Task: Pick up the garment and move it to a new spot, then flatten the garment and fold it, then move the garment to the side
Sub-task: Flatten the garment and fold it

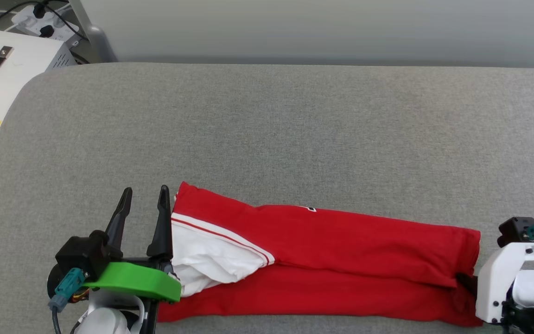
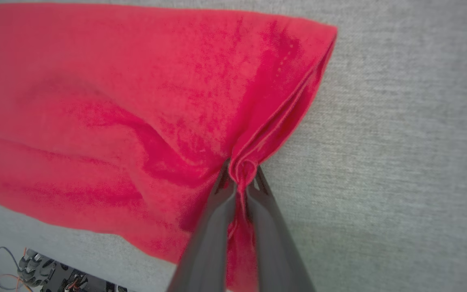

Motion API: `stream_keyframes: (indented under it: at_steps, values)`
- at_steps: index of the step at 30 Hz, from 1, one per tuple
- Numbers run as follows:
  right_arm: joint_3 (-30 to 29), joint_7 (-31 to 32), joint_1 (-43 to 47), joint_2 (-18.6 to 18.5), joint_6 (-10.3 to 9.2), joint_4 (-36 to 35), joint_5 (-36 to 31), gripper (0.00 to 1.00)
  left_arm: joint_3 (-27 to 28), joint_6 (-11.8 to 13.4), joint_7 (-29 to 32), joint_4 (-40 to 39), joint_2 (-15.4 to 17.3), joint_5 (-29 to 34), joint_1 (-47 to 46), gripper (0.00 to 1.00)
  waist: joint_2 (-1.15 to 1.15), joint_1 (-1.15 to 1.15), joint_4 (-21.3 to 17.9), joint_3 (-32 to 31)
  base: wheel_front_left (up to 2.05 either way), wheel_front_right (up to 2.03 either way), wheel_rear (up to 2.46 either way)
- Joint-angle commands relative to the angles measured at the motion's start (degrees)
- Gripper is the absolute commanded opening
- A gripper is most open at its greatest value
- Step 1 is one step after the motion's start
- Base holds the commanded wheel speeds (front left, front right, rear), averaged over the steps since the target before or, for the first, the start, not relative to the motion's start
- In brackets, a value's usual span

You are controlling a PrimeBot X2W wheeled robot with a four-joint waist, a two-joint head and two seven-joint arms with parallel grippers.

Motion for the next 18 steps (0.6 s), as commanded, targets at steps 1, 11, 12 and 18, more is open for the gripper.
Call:
stream_keyframes:
  at_steps: [1, 11, 12, 18]
  values:
    - [-1.22, 0.65, -0.98, -1.17, -0.04, -0.12, 0.21, 0.00, 0.18, 0.07, -0.33, 0.03, 0.08, 0.66, 0.91, 1.00, 0.00, 0.00, -0.44, -0.57, 0.00, 0.00, 0.00]
    - [-11.83, 2.56, -1.03, -5.18, -0.04, 0.46, -0.76, 0.00, 0.07, 1.36, 0.17, -0.41, 0.32, 0.74, 2.24, 1.00, 0.00, 0.00, -1.64, -1.73, 0.00, 0.00, 0.00]
    - [-12.89, 2.74, -1.08, -5.25, -0.04, 0.63, -0.86, 0.00, 0.01, 1.45, 0.20, -0.45, 0.35, 0.80, 2.33, 1.00, 0.00, 0.00, -1.72, -1.82, 0.00, 0.00, 0.00]
    - [-18.22, 7.93, -2.33, -1.34, -0.04, 0.43, 2.67, 0.00, -0.26, 2.03, 0.42, -0.44, 0.52, 0.96, 3.00, 1.00, 0.00, 0.00, -2.26, -2.98, 0.00, 0.00, 0.00]
